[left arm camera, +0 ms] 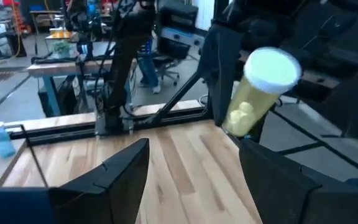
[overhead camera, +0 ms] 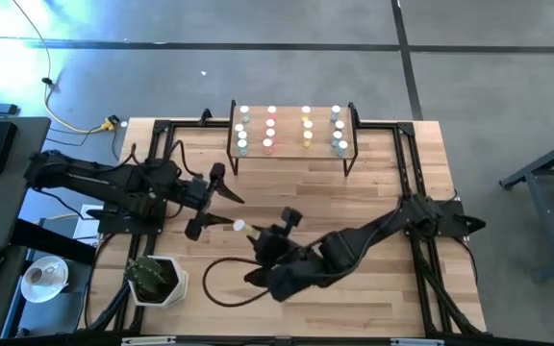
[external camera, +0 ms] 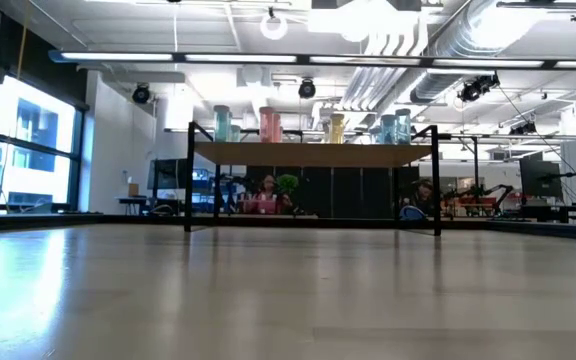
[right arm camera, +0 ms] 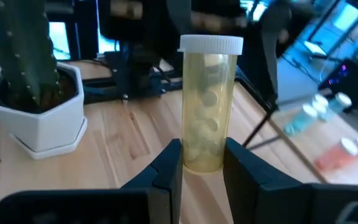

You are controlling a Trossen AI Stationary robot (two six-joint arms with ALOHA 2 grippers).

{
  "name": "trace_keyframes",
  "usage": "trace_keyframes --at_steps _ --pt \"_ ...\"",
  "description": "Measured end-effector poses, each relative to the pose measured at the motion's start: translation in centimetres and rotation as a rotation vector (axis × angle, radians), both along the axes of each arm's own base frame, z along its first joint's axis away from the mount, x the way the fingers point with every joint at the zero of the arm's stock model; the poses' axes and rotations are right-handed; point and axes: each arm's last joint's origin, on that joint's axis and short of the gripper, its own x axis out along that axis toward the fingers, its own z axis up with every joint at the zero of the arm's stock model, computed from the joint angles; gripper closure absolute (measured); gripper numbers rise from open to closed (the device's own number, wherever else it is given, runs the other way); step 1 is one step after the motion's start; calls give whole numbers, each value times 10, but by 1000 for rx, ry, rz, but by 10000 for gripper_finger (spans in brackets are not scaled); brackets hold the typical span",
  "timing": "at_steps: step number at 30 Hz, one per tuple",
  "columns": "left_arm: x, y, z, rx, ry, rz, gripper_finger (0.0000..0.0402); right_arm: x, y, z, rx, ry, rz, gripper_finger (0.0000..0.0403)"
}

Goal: Pick and place medicine bottles onto shelf by color
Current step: Put the yellow pill bottle on the shelf

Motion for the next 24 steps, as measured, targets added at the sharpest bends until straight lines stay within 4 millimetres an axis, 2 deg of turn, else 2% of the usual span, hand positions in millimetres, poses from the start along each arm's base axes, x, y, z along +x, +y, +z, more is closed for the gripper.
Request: trace_keyframes --at_steps 6,10,15,24 --pt "13 -5 0 22 -56 -21 161 7 -16 14 -40 10 57 331" --pt "18 -6 2 31 -106 -20 161 4 -27 25 -54 20 87 331" --pt "19 -6 9 29 -183 -17 161 -1 -30 35 -81 22 116 331" --pt "18 -6 14 30 -237 -18 161 0 -36 39 -145 45 144 331"
